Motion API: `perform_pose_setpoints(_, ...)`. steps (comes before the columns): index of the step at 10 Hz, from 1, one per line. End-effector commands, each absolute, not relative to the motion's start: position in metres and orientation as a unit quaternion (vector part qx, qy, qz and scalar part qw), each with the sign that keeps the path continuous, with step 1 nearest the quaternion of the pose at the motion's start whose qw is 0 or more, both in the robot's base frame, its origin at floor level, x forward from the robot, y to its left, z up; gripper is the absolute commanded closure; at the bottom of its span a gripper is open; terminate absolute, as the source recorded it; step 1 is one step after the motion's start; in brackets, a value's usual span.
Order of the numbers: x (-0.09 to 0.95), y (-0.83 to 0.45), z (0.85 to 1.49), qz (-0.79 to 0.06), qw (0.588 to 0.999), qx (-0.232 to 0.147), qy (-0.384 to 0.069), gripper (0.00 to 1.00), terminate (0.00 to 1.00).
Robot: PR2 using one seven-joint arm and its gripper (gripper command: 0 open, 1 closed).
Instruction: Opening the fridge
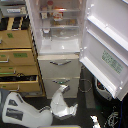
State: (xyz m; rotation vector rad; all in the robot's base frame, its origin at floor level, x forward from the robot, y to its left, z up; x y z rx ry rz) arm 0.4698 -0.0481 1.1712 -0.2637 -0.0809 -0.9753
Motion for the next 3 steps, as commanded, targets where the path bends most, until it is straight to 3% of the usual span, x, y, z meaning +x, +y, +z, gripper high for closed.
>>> perform_pose_setpoints(1, 0.426, 0.291, 1.031, -0.209, 0.970, -0.060, -0.107, 0.00, 0.00)
perform_pose_setpoints(2, 0.422, 0.302, 1.021, -0.194, 0.973, -0.063, -0.106, 0.00, 0.00)
perform_pose_setpoints(3, 0.418, 0.310, 1.004, -0.176, 0.977, -0.062, -0.100, 0.00, 1.00)
